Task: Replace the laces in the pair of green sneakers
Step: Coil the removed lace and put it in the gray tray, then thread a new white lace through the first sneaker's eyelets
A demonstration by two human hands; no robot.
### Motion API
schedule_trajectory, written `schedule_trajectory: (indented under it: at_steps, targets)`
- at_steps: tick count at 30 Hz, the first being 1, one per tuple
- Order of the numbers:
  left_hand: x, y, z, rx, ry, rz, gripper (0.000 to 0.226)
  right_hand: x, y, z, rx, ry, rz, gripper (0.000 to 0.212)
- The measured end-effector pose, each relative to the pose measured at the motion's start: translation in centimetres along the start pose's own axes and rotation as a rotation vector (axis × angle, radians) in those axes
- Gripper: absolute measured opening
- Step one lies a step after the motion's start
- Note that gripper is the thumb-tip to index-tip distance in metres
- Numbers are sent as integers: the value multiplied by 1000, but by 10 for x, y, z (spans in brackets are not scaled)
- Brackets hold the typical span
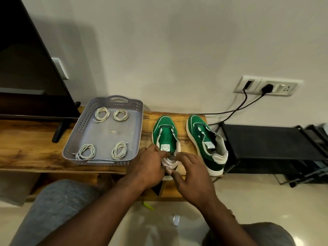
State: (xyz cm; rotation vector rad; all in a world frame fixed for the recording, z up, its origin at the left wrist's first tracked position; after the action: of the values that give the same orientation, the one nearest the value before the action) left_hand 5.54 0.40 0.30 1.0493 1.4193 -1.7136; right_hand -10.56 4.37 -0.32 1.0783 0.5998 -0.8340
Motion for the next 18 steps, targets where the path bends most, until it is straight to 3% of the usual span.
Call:
schedule_trajectory:
  at_steps: [2, 7, 13, 18]
  targets:
    - [2, -5, -2, 24, 10, 47, 55, 2, -11, -10, 34, -1, 30, 46]
    - [2, -10, 6, 36, -18, 31, 40, 13, -21, -14, 53, -4, 99, 49]
    - [-28, 24, 30, -231, -207, -125, 21, 24, -24, -5, 29, -64, 136, 47]
    - [-48, 73, 48, -364, -221, 139, 19, 30, -27, 4, 20, -120, 138, 42]
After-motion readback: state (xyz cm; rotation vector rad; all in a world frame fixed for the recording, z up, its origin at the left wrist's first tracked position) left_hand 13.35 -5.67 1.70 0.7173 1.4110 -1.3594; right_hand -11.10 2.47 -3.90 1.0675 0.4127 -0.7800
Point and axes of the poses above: each hand's wrist, its own z-axis towards the middle knuckle, its own x-axis out of the palm, y = z × x, the point moved 5 cm from there along z, towards the middle knuckle, and after that the axes turned 12 degrees about -y, right-handed, at the moved point
